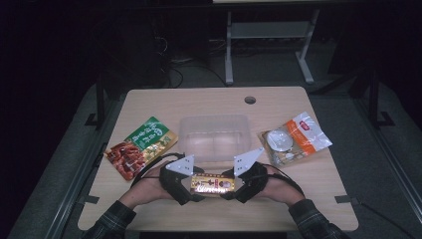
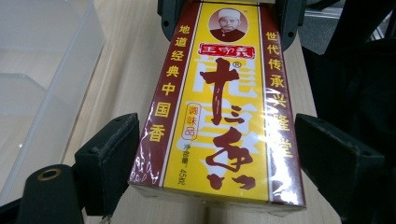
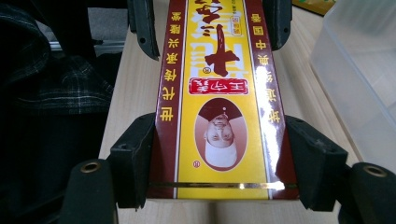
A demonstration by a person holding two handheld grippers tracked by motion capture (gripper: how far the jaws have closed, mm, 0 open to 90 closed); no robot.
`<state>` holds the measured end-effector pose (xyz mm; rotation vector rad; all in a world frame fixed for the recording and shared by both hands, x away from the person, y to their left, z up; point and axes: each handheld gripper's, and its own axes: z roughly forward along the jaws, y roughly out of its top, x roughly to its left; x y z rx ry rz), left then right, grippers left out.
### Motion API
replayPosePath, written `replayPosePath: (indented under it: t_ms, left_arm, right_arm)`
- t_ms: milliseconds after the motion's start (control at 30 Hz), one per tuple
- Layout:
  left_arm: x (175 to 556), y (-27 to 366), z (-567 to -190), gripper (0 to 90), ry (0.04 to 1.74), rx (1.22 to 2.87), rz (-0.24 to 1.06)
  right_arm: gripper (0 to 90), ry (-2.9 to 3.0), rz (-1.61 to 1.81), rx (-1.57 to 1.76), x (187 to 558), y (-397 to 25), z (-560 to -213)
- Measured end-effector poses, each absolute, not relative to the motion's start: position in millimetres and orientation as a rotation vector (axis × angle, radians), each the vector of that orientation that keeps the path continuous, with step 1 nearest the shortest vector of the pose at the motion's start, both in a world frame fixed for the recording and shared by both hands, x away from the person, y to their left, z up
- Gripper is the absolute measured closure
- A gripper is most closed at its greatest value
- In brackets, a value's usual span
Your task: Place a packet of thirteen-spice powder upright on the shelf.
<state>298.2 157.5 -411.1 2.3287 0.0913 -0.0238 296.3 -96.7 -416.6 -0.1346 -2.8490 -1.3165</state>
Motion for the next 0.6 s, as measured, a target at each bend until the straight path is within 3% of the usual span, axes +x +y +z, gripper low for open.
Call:
replayPosePath:
  t_ms: [133,167,600]
  left_arm:
    - [298.3,158.8,-410.1,22.8,0.082,2.319,-0.033]
    - [298.4,159.3,-409.8,27.4,0.077,2.322,-0.032]
    - [297.9,161.8,-409.0,31.5,0.061,2.308,-0.059]
  right_arm:
    - [31.7,-2.845,-1.32,-0.13,295.8,-96.7,-416.1]
    - [31.7,-2.835,-1.322,-0.139,295.2,-96.4,-415.9]
    - [28.6,-2.841,-1.347,-0.099,295.5,-96.2,-416.4]
